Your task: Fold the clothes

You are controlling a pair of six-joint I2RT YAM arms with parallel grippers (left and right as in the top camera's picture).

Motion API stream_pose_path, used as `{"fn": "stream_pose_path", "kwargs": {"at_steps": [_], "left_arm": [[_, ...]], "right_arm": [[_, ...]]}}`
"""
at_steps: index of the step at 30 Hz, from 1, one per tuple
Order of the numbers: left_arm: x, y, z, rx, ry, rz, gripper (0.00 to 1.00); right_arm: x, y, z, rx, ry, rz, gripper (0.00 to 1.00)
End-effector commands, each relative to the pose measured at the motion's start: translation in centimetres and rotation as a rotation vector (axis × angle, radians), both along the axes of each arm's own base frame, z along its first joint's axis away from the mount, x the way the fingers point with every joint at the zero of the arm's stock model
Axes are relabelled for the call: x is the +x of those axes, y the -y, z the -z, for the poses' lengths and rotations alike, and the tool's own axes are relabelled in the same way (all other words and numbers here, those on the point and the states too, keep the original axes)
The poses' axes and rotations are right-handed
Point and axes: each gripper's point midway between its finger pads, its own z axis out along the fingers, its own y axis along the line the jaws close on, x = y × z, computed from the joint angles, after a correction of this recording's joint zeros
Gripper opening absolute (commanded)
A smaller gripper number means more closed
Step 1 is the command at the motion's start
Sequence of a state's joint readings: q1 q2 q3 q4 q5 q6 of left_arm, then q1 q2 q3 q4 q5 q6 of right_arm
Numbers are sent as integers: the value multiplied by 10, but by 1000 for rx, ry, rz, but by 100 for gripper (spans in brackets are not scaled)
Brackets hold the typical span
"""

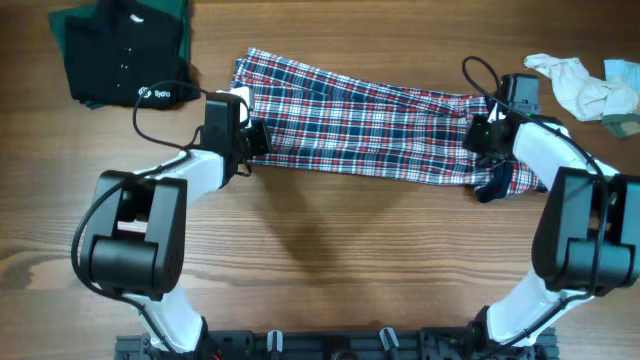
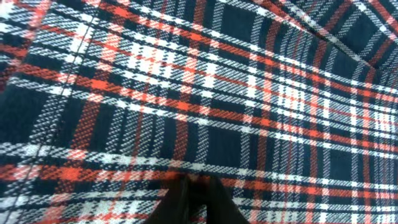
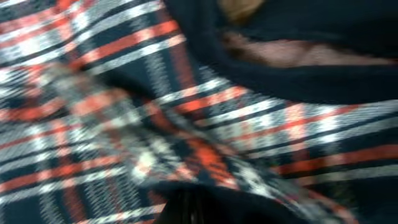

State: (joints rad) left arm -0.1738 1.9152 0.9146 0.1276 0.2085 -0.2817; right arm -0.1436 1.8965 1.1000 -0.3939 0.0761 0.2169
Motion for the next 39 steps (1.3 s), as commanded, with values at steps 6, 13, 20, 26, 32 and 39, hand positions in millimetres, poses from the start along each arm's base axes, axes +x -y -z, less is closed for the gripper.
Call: {"fn": "stream_pose_path", "kwargs": {"at_steps": [6, 13, 20, 26, 32, 39], "left_arm": [[-15, -1, 31, 16, -82, 16, 9], [-15, -1, 31, 16, -83, 16, 9], [-15, -1, 32, 16, -84, 16, 11], [-15, -1, 32, 17, -84, 16, 11], [-15, -1, 32, 17, -84, 16, 10], [-20, -2, 35, 21, -110, 16, 11]], "right_arm": [[-34, 106, 1, -213, -62, 254, 4], [-24, 147, -42, -408, -51, 325, 5], [-34, 166, -75, -519, -88, 430, 8], [0, 68, -115, 44, 70, 185, 4], [-66, -21, -139, 357, -99, 55, 4], [-121, -13, -64, 194, -304, 339, 4]]}}
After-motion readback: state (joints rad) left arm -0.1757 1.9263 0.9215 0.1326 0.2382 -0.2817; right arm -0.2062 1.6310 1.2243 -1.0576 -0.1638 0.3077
